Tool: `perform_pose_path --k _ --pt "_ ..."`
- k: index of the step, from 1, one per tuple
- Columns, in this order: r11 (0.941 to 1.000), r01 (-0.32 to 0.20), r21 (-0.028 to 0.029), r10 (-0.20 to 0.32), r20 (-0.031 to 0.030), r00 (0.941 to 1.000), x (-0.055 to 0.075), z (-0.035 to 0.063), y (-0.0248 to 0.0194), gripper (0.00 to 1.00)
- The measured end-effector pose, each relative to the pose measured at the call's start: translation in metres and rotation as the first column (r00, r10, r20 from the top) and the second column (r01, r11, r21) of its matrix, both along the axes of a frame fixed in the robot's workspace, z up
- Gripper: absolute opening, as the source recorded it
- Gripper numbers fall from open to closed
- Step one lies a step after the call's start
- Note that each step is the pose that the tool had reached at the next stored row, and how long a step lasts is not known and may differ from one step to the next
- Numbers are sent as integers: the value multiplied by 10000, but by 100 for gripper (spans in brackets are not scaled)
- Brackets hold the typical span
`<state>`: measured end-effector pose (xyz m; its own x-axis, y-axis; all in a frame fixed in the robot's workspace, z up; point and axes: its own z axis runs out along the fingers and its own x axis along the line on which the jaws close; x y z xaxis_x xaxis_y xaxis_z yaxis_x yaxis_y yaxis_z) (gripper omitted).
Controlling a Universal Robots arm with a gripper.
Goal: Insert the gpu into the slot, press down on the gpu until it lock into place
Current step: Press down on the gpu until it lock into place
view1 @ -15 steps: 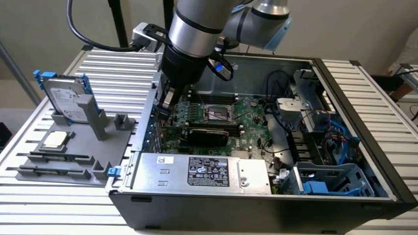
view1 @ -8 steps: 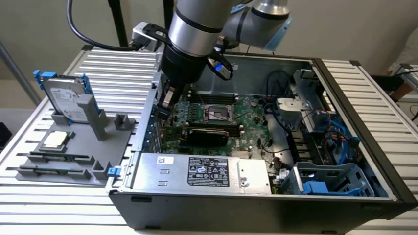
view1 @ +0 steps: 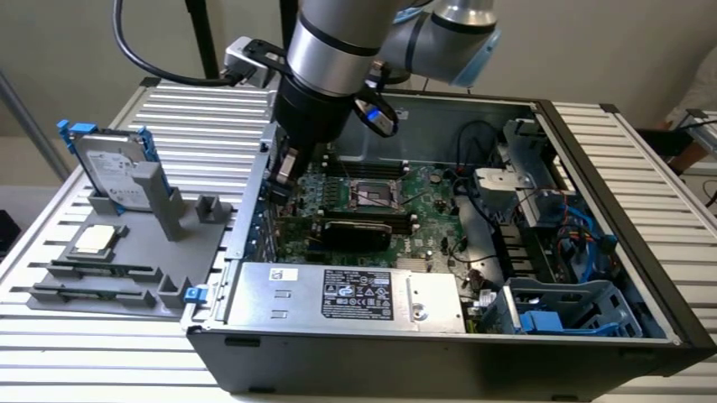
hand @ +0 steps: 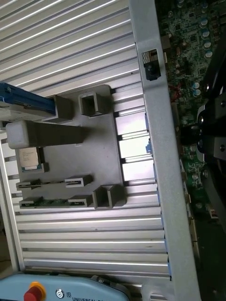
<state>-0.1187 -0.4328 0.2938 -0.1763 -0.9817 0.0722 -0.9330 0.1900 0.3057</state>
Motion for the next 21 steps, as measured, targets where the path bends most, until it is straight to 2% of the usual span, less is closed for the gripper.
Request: perform_pose_path --k 5,12,17,18,21 --pt "10000 -3 -29 3 0 10000 -11 -7 7 11" --pt "9999 -2 -147 2 -2 10000 -25 -31 17 11" --pt "9999 -1 -133 1 10 10000 -25 -21 20 11" --pt "9999 3 -123 -3 11 10000 -23 -10 21 11" --pt "9999 -2 -142 2 -1 10000 0 60 19 11"
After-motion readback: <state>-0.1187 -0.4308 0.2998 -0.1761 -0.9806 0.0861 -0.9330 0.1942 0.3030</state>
